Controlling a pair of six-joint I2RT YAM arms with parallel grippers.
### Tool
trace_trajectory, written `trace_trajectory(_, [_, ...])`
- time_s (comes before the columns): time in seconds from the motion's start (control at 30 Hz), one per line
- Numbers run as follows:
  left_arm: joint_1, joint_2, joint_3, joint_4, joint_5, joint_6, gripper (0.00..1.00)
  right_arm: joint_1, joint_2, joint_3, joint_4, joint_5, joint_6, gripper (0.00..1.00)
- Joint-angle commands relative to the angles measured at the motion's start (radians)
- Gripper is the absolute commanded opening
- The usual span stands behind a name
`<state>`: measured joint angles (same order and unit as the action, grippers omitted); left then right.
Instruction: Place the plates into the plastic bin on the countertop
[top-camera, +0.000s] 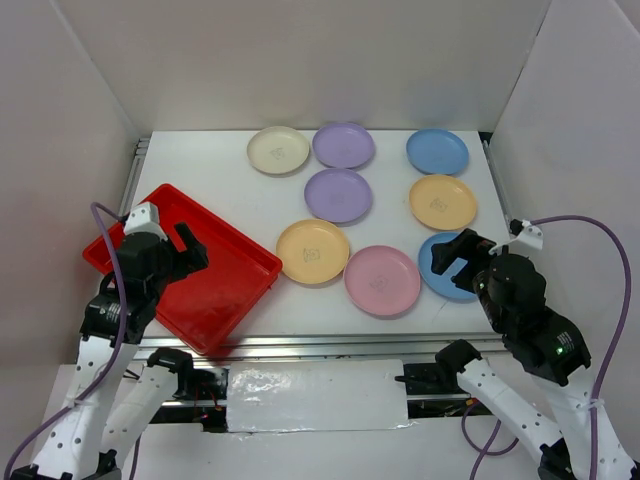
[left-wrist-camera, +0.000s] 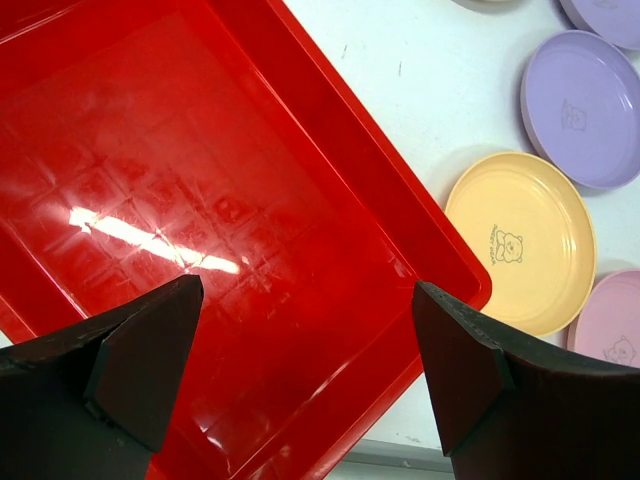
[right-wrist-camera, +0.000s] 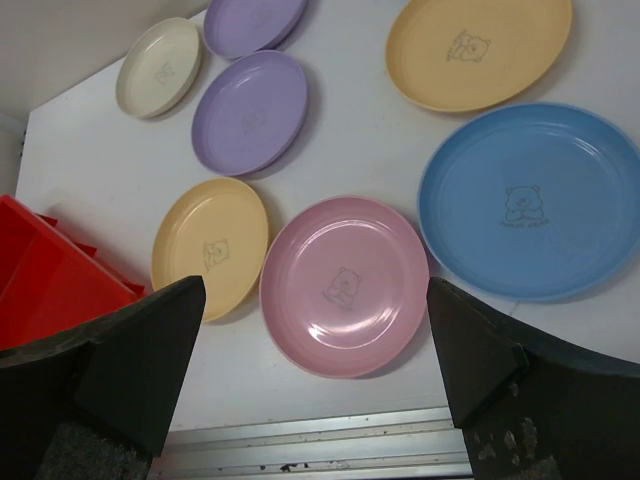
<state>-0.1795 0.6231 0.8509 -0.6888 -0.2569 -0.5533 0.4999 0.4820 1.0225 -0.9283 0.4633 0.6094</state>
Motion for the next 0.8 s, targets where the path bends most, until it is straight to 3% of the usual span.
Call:
trace_trajectory(0.0, [0.003, 0.009, 0.034, 0.020, -0.015, -0.008, 0.99, 0.005, 0.013, 0.016, 0.020, -0.002, 0.004, 1.00])
trace_trajectory(0.23, [0.005, 0.035, 0.036, 0.014, -0.018, -0.016, 0.99, 0.003, 0.050, -0.067, 0.217, -0.123, -0.025, 1.00])
trace_trajectory(0.33, [0.005, 0.044, 0.039, 0.006, -0.027, -0.026, 0.99, -0.020, 0.166, -0.110, 0.349, -0.179, -0.011, 1.00])
trace_trajectory(0.43, [0.003, 0.044, 0.050, -0.017, -0.068, -0.046, 0.99, -0.078, 0.406, -0.082, 0.451, -0.252, -0.008, 1.00])
trace_trajectory(0.5, [0.002, 0.038, 0.050, -0.023, -0.094, -0.054, 0.99, -0.116, 0.663, -0.038, 0.523, -0.243, 0.012, 1.00])
trace_trajectory(0.77, [0.003, 0.040, 0.045, -0.025, -0.090, -0.056, 0.99, -0.242, 1.249, 0.296, 0.620, -0.423, 0.038, 0.97])
